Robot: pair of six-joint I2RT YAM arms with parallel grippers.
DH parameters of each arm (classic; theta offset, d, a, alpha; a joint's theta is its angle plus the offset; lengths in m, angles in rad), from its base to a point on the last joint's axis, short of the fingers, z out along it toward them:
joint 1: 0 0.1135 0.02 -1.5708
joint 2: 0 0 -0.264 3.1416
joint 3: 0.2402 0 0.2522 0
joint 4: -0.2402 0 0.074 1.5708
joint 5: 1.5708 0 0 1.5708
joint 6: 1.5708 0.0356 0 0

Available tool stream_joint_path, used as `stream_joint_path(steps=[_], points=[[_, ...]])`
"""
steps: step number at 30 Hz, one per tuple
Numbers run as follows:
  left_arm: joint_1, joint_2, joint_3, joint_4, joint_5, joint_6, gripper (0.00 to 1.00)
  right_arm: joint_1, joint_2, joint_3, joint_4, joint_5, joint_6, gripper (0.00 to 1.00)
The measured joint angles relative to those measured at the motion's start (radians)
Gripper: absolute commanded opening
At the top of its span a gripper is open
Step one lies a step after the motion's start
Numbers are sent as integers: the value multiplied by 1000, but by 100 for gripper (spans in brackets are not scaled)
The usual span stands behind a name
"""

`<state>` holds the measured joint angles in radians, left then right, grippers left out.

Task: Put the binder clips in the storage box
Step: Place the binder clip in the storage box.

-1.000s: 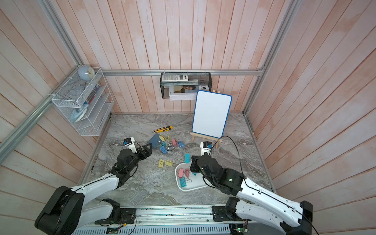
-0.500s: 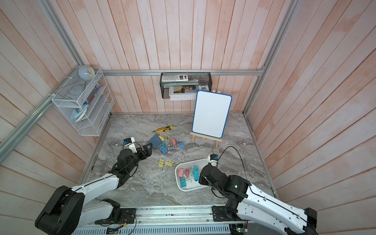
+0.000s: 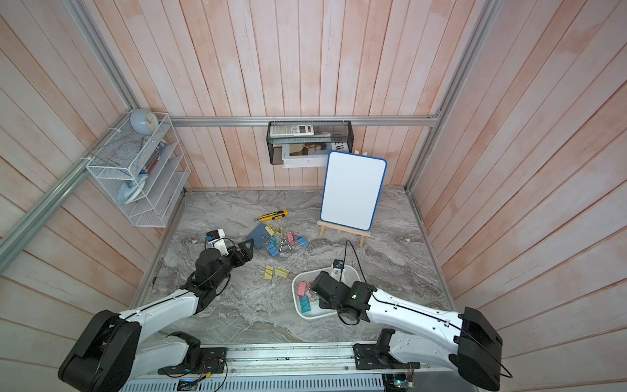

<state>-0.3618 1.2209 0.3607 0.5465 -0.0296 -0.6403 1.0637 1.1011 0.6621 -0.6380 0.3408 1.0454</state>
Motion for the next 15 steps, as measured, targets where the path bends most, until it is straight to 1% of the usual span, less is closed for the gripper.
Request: stream_joint_path(steps=[2, 3, 10, 15], points=[[2, 0, 0, 0, 0, 0, 100, 7, 13, 0, 13, 2, 1, 13], [2, 0, 0, 0, 0, 0, 100, 10, 16, 0, 16, 3, 1, 16], [2, -2, 0, 0, 1, 0, 100, 28, 6, 2, 33, 24, 5, 26], [2, -2, 0, 0, 5, -1, 100, 53, -63, 33, 24, 69, 4, 32]])
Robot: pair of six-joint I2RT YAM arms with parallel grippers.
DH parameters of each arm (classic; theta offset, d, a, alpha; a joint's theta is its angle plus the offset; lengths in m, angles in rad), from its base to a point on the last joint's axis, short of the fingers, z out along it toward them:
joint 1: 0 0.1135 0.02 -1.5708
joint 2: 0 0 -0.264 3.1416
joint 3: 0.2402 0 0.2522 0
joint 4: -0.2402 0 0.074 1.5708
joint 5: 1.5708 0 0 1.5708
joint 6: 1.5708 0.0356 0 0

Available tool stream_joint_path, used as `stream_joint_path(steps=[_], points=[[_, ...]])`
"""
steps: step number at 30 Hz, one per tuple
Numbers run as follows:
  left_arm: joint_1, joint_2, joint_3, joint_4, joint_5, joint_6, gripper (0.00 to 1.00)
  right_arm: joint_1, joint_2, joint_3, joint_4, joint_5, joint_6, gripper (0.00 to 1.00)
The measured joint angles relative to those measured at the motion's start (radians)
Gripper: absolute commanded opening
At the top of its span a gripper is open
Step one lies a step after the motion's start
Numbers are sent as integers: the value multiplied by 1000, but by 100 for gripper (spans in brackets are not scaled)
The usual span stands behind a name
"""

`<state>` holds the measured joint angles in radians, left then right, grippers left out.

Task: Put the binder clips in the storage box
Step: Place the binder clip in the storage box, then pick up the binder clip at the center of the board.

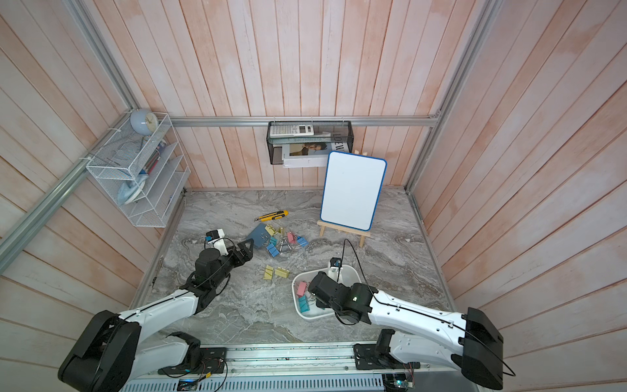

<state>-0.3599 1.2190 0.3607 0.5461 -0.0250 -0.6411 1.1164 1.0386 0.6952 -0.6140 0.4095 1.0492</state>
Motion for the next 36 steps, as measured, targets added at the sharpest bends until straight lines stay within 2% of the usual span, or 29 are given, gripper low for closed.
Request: stream_joint_path(steps=[6, 11, 16, 23, 26, 29, 32, 36], points=[[0, 0, 0, 0, 3, 0, 100, 15, -98, 54, 44, 91, -58, 34], [0, -1, 0, -1, 3, 0, 100, 15, -52, 66, 208, 174, -162, 37], [0, -6, 0, -1, 2, 1, 100, -31, 149, 154, 347, 155, -269, 37], [1, -6, 2, -34, -13, 6, 100, -116, 521, 457, 403, -63, -340, 31], [4, -5, 12, -71, -40, 8, 100, -116, 645, 537, 408, -173, -360, 27], [13, -5, 14, -89, -74, -18, 99, -107, 735, 568, 410, -243, -362, 28], [35, -5, 14, -97, -108, -62, 98, -82, 821, 609, 380, -266, -358, 32], [48, -5, 13, -104, -156, -89, 98, -36, 922, 731, 307, -246, -358, 32]])
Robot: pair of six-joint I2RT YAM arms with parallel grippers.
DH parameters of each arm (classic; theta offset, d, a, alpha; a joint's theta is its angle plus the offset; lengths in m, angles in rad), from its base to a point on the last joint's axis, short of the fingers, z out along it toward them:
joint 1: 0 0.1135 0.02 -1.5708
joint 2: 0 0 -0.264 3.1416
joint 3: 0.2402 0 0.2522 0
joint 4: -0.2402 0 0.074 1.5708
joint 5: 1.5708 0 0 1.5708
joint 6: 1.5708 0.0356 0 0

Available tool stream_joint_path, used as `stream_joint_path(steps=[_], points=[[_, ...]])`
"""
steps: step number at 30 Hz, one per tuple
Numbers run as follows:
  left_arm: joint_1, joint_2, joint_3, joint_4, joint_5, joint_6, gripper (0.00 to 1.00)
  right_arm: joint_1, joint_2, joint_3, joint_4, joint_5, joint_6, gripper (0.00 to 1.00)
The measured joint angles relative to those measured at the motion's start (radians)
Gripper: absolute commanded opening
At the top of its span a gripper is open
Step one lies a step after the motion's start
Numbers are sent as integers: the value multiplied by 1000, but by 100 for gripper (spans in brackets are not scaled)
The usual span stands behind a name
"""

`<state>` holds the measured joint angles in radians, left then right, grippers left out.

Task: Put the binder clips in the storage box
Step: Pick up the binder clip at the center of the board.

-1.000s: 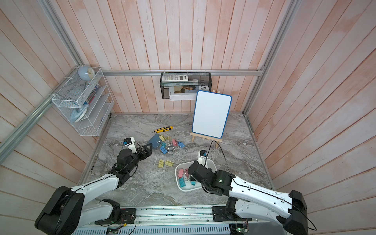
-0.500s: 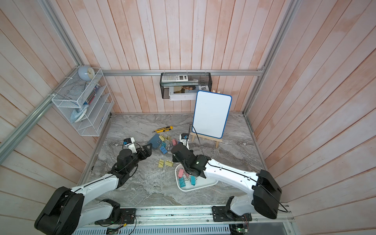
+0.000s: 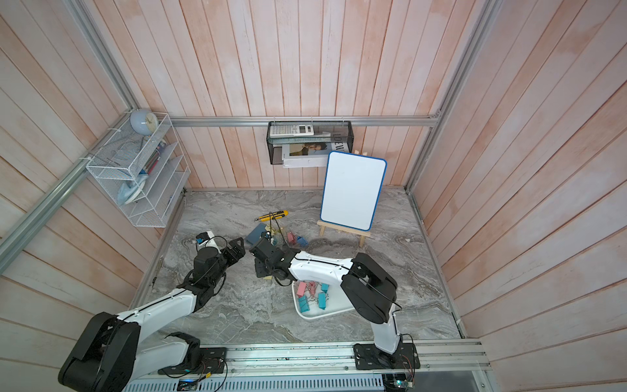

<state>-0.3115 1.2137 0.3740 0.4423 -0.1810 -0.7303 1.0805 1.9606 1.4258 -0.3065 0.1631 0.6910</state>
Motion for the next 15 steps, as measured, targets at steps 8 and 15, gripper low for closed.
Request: stream_joint_path(steps=[8, 15], points=[[0, 0, 0, -18, -35, -13, 97, 29, 106, 185, -117, 89, -8, 32], [0, 0, 0, -18, -33, -12, 97, 51, 169, 241, -231, 182, -3, 28]])
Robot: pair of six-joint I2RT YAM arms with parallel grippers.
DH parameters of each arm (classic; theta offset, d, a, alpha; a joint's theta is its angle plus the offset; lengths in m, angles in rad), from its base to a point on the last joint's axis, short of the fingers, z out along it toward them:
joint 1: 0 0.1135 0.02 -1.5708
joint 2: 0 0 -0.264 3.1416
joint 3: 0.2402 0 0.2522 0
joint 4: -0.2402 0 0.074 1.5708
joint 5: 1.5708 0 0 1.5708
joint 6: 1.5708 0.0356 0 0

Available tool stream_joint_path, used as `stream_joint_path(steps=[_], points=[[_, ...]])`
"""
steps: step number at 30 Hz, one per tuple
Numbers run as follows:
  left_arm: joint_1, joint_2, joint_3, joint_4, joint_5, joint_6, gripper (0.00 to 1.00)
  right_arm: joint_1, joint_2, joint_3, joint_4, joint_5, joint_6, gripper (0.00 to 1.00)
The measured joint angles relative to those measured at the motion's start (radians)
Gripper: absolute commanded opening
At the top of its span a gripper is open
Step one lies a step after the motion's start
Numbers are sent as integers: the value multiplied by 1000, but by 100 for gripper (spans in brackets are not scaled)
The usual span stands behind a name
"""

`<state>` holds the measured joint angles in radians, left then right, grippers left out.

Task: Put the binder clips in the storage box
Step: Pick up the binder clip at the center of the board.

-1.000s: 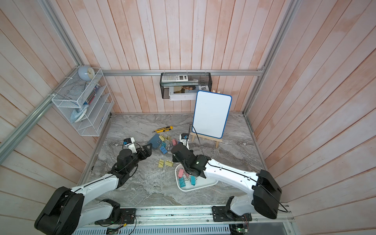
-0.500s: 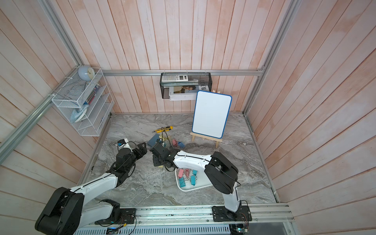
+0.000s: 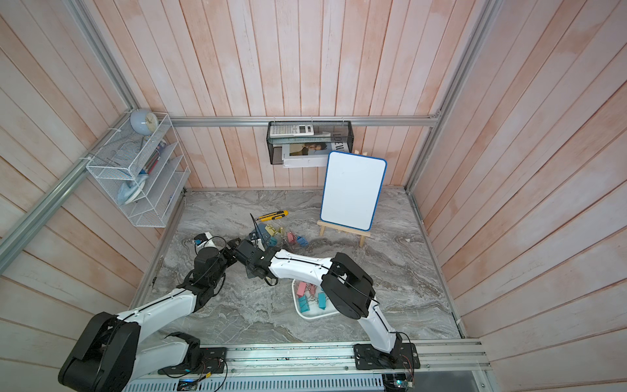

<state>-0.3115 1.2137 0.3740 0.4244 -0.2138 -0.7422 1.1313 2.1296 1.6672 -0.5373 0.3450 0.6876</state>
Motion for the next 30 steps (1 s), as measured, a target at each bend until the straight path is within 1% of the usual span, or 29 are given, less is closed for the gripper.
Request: stream_joint_path(steps=[6, 13, 18, 21, 25, 28, 30], points=[[0, 0, 0, 0, 4, 0, 97, 12, 10, 26, -63, 29, 0, 27], [0, 0, 0, 0, 7, 0, 97, 12, 50, 105, -134, 35, -3, 13], [0, 0, 0, 0, 8, 0, 97, 12, 74, 147, -172, 37, -5, 7], [0, 0, 0, 0, 7, 0, 97, 12, 74, 150, -184, 40, -4, 9], [0, 0, 0, 0, 7, 0, 97, 12, 74, 150, -193, 40, -4, 20], [0, 0, 0, 0, 7, 0, 97, 12, 74, 150, -195, 40, -4, 21], [0, 0, 0, 0, 7, 0, 97, 12, 74, 150, -197, 40, -4, 18]])
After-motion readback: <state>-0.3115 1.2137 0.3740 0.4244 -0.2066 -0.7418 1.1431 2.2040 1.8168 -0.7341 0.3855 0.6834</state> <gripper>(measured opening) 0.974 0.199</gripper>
